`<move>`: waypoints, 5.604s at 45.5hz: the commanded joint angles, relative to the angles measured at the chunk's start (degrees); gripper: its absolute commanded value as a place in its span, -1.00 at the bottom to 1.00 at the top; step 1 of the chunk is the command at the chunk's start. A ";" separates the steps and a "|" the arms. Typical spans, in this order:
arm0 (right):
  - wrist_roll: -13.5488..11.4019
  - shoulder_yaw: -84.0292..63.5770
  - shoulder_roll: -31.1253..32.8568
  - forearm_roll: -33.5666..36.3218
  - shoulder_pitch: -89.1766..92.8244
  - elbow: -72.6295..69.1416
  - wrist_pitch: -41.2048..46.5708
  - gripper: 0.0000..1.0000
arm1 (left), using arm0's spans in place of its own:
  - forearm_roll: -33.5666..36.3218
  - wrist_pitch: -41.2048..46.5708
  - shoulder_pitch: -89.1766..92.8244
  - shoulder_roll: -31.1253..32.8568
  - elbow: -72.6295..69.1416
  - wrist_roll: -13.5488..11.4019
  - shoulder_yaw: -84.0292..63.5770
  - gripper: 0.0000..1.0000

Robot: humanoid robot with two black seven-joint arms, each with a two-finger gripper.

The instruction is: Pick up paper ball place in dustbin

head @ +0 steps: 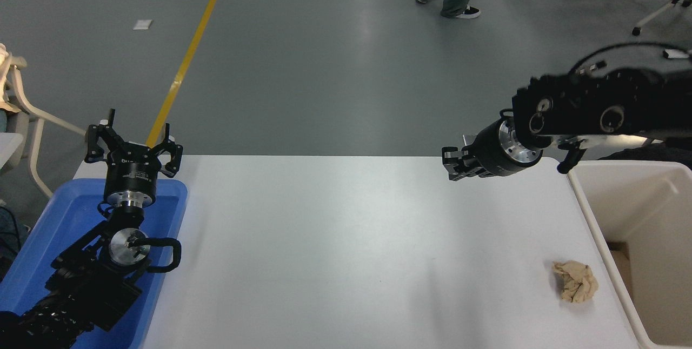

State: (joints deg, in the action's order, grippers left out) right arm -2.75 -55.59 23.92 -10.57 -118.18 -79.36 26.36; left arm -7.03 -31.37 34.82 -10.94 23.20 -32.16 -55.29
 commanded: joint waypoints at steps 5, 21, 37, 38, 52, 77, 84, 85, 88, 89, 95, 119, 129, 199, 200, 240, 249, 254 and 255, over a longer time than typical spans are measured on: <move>-0.15 -10.94 5.35 0.11 -22.09 -6.42 12.30 1.00 | 0.00 -0.01 -0.02 0.04 0.00 -0.01 0.00 0.98; -0.15 -11.47 14.57 -11.04 -26.40 -8.09 18.64 1.00 | 0.00 -0.01 -0.02 -0.04 0.00 -0.01 0.00 0.98; -0.15 -13.14 23.63 -25.81 -23.15 -8.53 18.64 1.00 | 0.00 -0.01 -0.02 -0.04 0.00 -0.01 0.00 0.98; -0.15 -13.22 24.06 -26.34 -22.71 -8.44 18.64 1.00 | 0.00 -0.01 -0.02 -0.04 0.00 -0.01 0.00 0.98; -0.15 -12.43 28.37 -34.07 -6.29 -7.47 10.40 1.00 | 0.00 -0.01 -0.02 -0.04 -0.08 -0.01 0.00 0.98; -0.15 19.55 27.68 -45.86 42.84 12.03 -5.00 1.00 | 0.00 -0.01 0.07 -0.04 0.00 -0.01 0.00 0.98; -0.15 25.27 25.39 -45.77 51.37 13.53 -10.00 1.00 | 0.00 -0.01 0.07 -0.04 0.00 -0.01 -0.08 0.98; -0.24 25.71 24.95 -45.77 52.25 13.88 -10.45 1.00 | 0.00 -0.01 0.07 -0.04 0.00 -0.01 0.00 0.98; -0.15 26.59 23.55 -45.77 54.28 15.29 -11.42 1.00 | 0.00 -0.01 0.07 -0.04 0.00 -0.01 -0.08 0.98; -0.15 26.76 23.19 -45.77 54.80 15.81 -11.59 1.00 | 0.00 -0.01 0.07 -0.04 0.00 -0.01 0.00 0.98; -0.24 27.21 21.17 -45.77 57.70 18.28 -14.49 1.00 | 0.00 -0.01 0.07 -0.04 0.00 -0.01 0.00 0.98; -0.15 33.62 18.01 -44.89 64.92 20.65 -16.25 0.75 | 0.00 -0.01 0.07 -0.04 0.00 -0.01 -0.08 0.98; -0.24 34.59 17.57 -44.89 65.88 21.35 -17.66 0.01 | 0.00 -0.01 0.07 -0.04 0.00 -0.01 0.00 0.98; 4.07 -16.92 27.76 -36.54 -24.91 -6.77 11.61 -1.00 | 0.09 -0.01 -0.02 -0.13 0.00 -0.01 0.18 0.98; 4.07 -16.83 27.76 -36.54 -24.91 -6.77 11.61 -1.00 | 0.09 -0.01 -0.02 -0.13 0.00 0.08 0.18 0.98; 3.54 -16.12 27.06 -27.75 -22.89 -5.72 11.79 -1.00 | 0.09 -0.01 -0.02 -0.13 0.00 -0.01 0.18 0.98; 3.54 -15.42 27.15 -27.40 -21.13 -4.93 11.70 -1.00 | 0.09 -0.01 -0.02 -0.13 0.00 -0.01 0.18 0.98; 3.54 -14.19 27.15 -22.93 -18.59 -3.43 11.79 -1.00 | 0.09 -0.01 -0.02 -0.13 0.00 -0.01 0.18 0.98; 3.63 -14.02 27.15 -21.61 -17.97 -3.00 11.79 -1.00 | 0.09 -0.01 -0.02 -0.04 0.00 0.08 0.18 0.98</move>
State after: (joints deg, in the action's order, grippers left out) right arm 0.80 -71.13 51.06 -37.82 -139.75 -84.48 38.09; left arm -6.94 -31.38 34.80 -11.07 23.20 -32.14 -55.11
